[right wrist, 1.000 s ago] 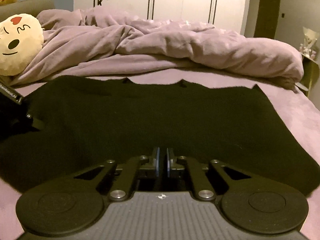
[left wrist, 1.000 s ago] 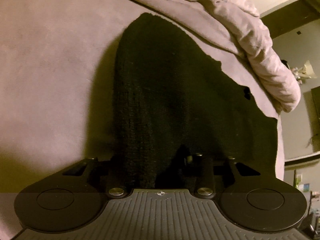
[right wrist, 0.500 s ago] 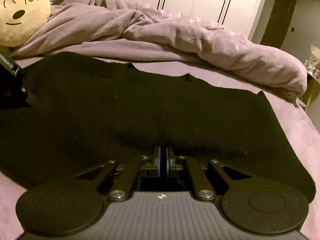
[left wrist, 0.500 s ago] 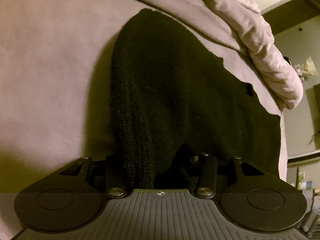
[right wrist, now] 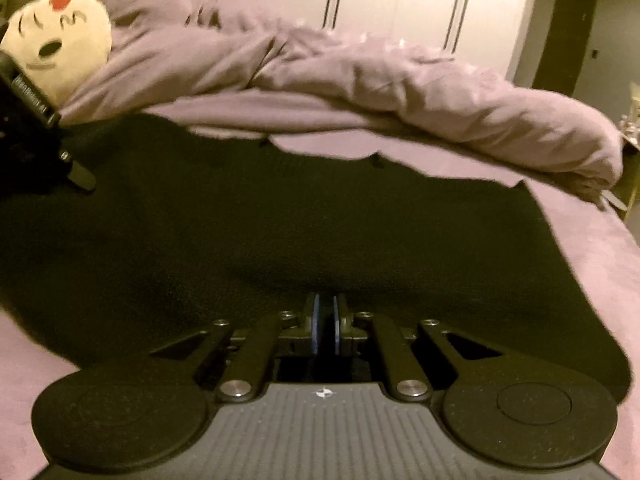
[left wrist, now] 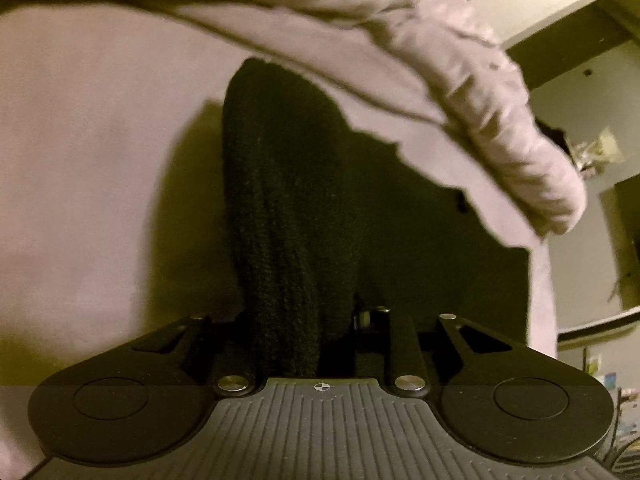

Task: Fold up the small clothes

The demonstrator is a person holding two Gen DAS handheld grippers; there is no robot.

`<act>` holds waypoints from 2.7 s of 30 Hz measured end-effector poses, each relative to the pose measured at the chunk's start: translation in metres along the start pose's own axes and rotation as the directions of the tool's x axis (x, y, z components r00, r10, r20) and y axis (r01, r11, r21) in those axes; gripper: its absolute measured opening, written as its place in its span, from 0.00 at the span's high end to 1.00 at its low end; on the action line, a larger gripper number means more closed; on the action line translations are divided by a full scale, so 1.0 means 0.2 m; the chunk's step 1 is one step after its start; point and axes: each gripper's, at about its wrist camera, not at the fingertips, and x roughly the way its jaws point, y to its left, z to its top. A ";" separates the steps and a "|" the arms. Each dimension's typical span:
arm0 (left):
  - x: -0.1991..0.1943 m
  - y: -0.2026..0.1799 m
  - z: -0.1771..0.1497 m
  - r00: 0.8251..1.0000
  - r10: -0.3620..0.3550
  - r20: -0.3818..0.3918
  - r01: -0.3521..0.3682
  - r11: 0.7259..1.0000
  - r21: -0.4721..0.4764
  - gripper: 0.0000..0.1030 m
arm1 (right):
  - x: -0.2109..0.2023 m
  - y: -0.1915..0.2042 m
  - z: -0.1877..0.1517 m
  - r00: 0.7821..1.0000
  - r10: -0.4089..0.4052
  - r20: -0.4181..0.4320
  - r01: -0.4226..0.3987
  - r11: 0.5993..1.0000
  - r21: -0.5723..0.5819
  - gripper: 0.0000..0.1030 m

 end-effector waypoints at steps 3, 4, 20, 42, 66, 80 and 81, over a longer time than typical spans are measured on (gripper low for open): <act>-0.06 -0.15 -0.02 0.999 0.010 0.037 -0.009 1.000 -0.029 0.75 | -0.11 -0.08 -0.02 0.999 -0.011 0.033 0.009 0.999 0.051 0.92; -0.08 -0.22 -0.03 0.999 0.009 0.050 -0.006 0.999 -0.045 0.75 | -0.14 -0.11 -0.03 0.999 -0.019 0.040 0.016 0.998 0.065 0.92; 0.51 -1.21 -0.57 0.982 0.149 0.114 -0.174 0.951 0.257 0.71 | -0.37 -0.68 -0.21 0.995 -0.102 -0.009 0.102 0.980 0.173 0.85; 0.13 -0.60 -0.55 0.903 0.391 0.178 -0.405 0.913 0.052 0.37 | -0.45 -0.68 -0.05 0.995 -0.060 0.084 0.037 0.968 0.249 0.77; 0.27 -0.52 -0.57 0.932 0.362 0.026 -0.363 0.929 0.075 0.26 | -0.11 -0.76 0.04 0.983 0.159 -0.096 -0.119 0.935 0.335 0.81; 0.25 -0.50 -0.58 0.925 0.381 -0.011 -0.377 0.920 0.106 0.25 | -0.02 -0.79 0.05 0.955 0.256 -0.149 -0.171 0.888 0.427 0.70; 0.25 -0.49 -0.58 0.923 0.385 -0.015 -0.382 0.918 0.110 0.24 | -0.02 -0.78 0.05 0.954 0.254 -0.162 -0.170 0.897 0.408 0.69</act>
